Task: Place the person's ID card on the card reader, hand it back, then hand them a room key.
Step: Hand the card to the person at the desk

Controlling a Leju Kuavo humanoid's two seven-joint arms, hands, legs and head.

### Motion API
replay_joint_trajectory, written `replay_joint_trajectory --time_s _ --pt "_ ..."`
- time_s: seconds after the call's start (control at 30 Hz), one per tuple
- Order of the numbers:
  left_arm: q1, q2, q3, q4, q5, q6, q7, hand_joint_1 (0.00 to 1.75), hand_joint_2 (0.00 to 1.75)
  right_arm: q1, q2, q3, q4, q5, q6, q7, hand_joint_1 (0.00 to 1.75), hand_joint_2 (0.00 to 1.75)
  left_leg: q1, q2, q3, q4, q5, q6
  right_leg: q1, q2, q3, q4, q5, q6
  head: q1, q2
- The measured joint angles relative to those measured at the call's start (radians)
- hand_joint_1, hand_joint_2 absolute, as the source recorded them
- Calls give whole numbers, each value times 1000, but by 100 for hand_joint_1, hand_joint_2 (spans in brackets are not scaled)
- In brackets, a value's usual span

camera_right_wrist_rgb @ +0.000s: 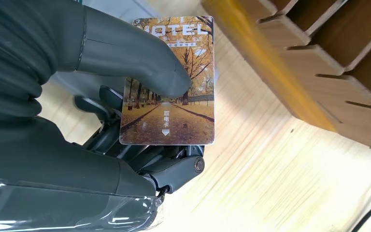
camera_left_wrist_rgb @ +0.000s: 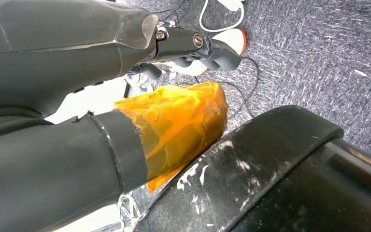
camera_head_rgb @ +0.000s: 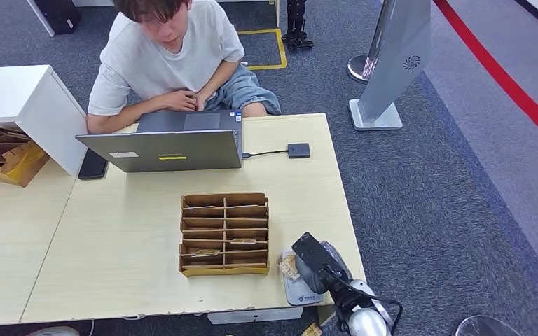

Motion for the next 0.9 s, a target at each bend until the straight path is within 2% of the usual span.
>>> replay_joint_trajectory --time_s 0.9 --pt "2 0 0 0 11 6 8 0 0 1 8 -28 12 76 -33 55 175 175 0 0 0 0 0 0 0 0 0 0 0 0 0 0"
